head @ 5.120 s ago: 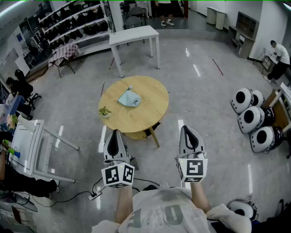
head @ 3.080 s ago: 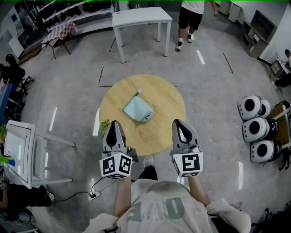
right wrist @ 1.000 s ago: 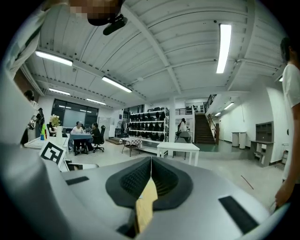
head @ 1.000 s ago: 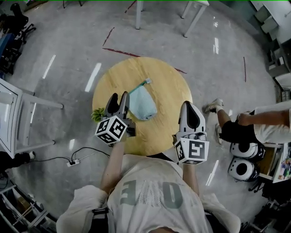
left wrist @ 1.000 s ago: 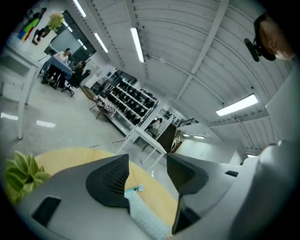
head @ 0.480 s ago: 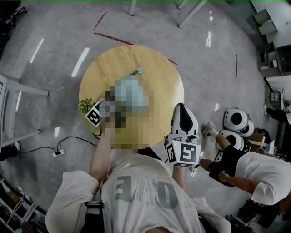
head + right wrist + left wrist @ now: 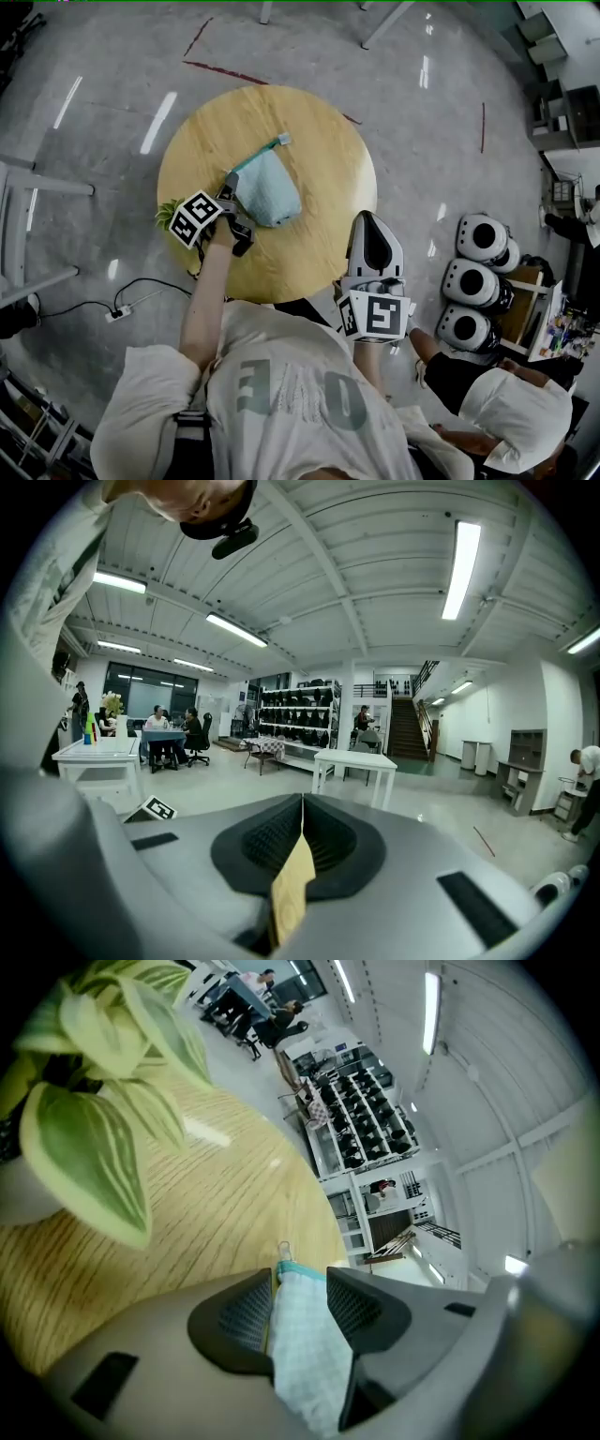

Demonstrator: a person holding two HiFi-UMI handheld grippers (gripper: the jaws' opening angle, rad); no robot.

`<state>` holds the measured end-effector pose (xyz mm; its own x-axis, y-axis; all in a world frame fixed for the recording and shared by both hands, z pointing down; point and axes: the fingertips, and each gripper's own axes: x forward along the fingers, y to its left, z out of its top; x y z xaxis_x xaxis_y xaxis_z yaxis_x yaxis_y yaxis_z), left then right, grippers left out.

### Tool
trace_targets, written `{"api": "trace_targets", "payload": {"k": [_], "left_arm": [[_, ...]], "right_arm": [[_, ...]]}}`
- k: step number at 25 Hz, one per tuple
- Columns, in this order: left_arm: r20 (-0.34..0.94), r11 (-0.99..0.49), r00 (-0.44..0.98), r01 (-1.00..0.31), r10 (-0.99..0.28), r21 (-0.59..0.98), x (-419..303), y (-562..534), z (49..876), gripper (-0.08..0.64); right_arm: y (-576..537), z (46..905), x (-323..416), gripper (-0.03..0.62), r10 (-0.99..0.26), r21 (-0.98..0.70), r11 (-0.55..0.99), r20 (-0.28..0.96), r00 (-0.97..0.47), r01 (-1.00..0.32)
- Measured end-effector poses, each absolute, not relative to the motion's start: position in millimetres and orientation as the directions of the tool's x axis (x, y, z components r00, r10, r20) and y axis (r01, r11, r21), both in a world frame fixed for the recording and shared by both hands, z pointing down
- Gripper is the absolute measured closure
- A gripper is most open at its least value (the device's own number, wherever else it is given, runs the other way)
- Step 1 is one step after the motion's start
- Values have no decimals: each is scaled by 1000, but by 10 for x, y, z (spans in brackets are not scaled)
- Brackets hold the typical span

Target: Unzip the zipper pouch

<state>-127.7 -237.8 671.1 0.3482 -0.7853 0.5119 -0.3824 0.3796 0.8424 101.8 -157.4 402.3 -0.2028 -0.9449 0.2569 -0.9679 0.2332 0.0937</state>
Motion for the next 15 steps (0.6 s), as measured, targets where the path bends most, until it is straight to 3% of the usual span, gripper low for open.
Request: {"api": "trace_targets", "payload": {"k": [4,15], "left_arm": [[539,414,391,-361,-747,836,-1271,-2369,6769,400],[513,390,530,-334,-675,858,-1188,-2385,6789,400]], "right_arm": [[-1570,4013,993,563,-946,91,230,253,-201,-969],[-1522,4005,966,563,-947,96,230,253,-200,-968]]}}
